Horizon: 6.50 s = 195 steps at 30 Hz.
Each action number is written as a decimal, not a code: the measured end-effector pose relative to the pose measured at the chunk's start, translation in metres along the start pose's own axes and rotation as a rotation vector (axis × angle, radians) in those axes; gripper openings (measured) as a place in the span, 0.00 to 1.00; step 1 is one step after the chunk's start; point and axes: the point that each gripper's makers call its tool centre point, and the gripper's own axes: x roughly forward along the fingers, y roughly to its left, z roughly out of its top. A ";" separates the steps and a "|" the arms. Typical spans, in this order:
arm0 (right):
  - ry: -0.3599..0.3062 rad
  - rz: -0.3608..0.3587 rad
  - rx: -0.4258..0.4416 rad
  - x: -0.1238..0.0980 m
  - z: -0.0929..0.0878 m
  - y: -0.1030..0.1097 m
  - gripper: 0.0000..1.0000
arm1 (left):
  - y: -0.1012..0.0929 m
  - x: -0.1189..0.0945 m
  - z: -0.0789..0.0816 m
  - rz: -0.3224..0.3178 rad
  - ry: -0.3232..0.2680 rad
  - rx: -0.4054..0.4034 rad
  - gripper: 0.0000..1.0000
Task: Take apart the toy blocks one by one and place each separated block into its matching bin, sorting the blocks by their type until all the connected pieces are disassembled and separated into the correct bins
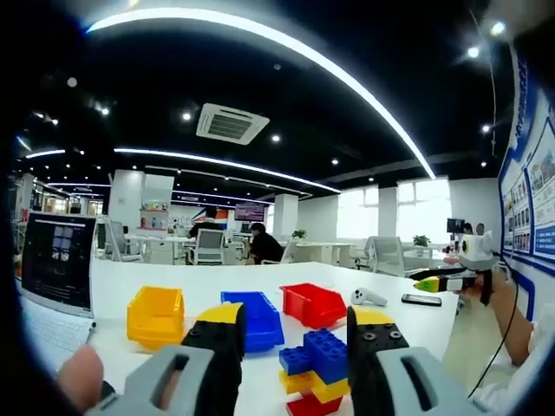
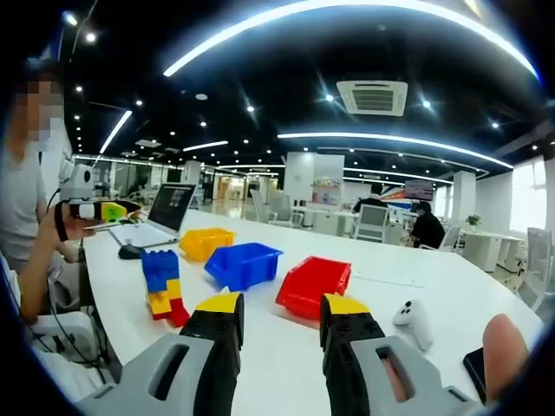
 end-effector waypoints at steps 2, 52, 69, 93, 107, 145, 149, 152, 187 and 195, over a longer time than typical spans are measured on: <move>0.000 0.003 0.000 0.000 0.000 0.000 0.36 | -0.003 0.000 0.001 -0.030 -0.015 -0.004 0.49; 0.049 0.533 -0.052 0.073 0.017 0.157 0.49 | -0.035 0.062 -0.109 -0.358 0.105 -0.003 0.81; 0.096 0.629 -0.107 0.119 -0.011 0.200 0.62 | -0.057 0.076 -0.134 -0.369 0.128 -0.036 0.89; 0.161 0.652 -0.016 0.123 -0.023 0.206 0.48 | -0.080 0.068 -0.135 -0.378 0.115 -0.042 0.71; 0.197 0.649 0.102 0.131 -0.017 0.208 0.48 | -0.067 0.075 -0.134 -0.374 0.123 -0.045 0.71; 0.196 0.323 0.108 0.241 0.004 0.137 0.48 | -0.019 0.054 -0.112 -0.206 0.202 -0.006 0.69; 0.216 0.300 0.103 0.254 0.001 0.135 0.48 | -0.012 0.054 -0.113 -0.193 0.205 0.013 0.67; 0.239 0.276 0.115 0.271 -0.002 0.127 0.48 | -0.008 0.055 -0.115 -0.192 0.208 0.007 0.67; 0.227 0.195 0.107 0.294 -0.014 0.099 0.55 | -0.010 0.055 -0.111 -0.186 0.189 0.020 0.68; 0.187 0.317 0.094 0.255 -0.007 0.121 0.50 | -0.010 0.055 -0.108 -0.196 0.172 0.009 0.67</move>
